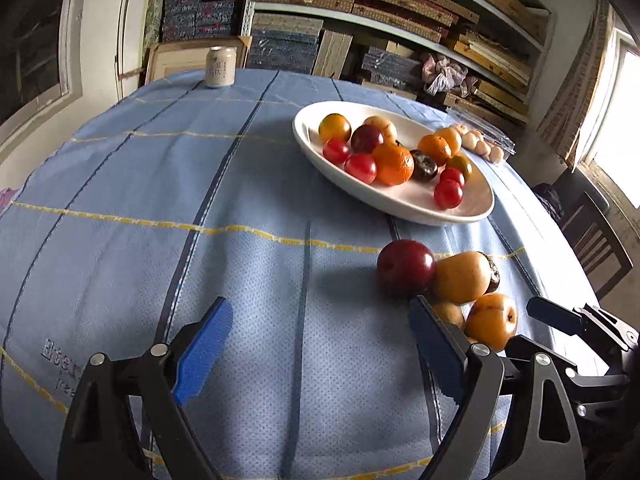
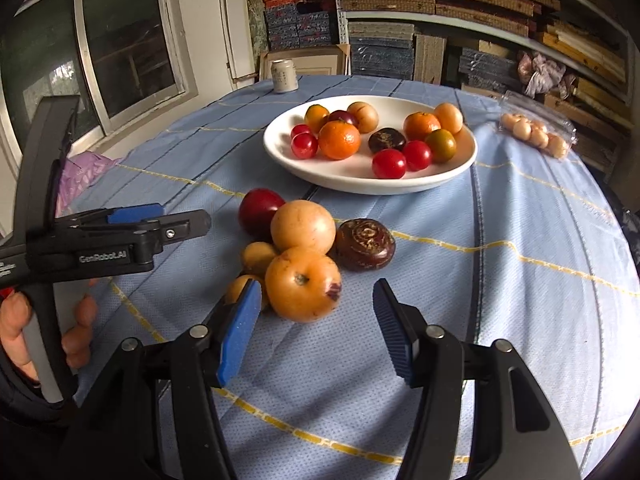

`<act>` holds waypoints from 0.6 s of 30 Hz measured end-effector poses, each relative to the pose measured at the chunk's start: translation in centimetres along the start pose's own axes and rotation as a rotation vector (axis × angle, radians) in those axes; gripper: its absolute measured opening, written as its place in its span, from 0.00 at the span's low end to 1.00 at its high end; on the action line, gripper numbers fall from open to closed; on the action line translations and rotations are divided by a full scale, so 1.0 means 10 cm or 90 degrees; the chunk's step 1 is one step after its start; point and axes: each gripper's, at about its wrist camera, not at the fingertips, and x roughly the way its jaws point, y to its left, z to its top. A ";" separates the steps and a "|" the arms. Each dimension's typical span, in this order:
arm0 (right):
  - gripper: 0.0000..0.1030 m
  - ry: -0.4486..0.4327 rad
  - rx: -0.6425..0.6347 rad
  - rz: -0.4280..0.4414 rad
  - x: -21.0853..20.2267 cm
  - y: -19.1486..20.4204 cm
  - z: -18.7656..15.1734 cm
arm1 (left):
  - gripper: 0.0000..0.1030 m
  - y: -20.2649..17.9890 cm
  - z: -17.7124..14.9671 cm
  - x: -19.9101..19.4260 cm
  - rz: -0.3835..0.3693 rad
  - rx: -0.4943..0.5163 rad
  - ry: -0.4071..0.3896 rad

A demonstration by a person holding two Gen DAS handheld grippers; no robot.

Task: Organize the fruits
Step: 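Move both open grippers back toward the remaining fruit cluster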

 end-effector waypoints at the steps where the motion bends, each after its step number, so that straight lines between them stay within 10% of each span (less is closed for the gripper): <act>1: 0.55 0.001 0.000 -0.003 0.02 -0.01 0.02 | 0.87 -0.01 0.00 0.00 0.008 0.003 -0.003; 18: 0.55 0.027 0.020 -0.017 0.28 -0.02 0.14 | 0.87 0.00 -0.01 0.00 0.008 -0.002 0.000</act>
